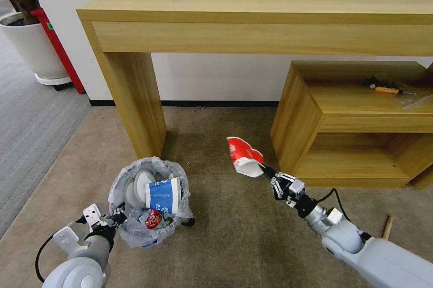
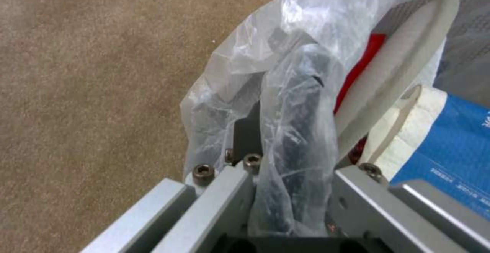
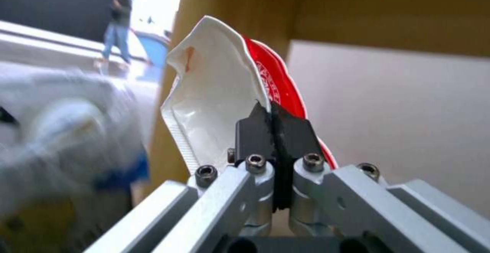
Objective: Pick up the trash bin and place the garbage on the floor into it.
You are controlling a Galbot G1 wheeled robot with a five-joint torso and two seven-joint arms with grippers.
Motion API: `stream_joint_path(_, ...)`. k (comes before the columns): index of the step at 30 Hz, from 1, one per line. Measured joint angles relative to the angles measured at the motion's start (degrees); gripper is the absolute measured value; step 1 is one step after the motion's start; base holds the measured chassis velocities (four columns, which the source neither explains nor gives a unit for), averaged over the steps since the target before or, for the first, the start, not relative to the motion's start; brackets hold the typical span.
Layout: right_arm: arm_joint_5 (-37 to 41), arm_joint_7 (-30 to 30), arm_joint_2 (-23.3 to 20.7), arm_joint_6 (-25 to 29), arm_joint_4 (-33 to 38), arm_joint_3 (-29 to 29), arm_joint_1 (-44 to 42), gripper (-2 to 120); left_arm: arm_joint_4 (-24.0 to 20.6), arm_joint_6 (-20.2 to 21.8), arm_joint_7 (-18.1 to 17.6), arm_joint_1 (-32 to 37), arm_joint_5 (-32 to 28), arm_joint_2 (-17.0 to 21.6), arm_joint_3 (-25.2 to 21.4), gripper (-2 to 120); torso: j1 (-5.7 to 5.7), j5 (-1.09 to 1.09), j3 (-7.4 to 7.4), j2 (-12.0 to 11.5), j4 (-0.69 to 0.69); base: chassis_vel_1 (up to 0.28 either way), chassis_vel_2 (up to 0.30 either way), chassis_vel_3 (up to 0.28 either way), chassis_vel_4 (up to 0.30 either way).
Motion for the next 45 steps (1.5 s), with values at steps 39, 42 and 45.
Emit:
stream_joint_path(39,7.01,-4.17,9.12,-1.19,2.79,-33.1,22.11,0,-3.65,0.58,-0.09,2.38,1.58,-1.52,0.43,0,0.0,0.0,0.0,0.0,0.01,0.0,0.0,0.0,0.0)
stream_joint_path(42,6.99,-4.23,10.46,-1.07,0.55,-34.72,22.79,0,-4.01,0.57,-0.05,2.45,1.66,-1.64,0.44,0,0.0,-0.01,0.0,0.0,0.0,0.0,0.0,0.0,0.0)
stream_joint_path(45,7.18,-4.4,11.72,-0.88,-1.81,-35.43,23.2,0,-4.3,0.57,-0.05,2.66,1.66,-1.63,0.42,0,0.0,-0.01,0.0,0.0,0.0,0.0,0.0,0.0,0.0)
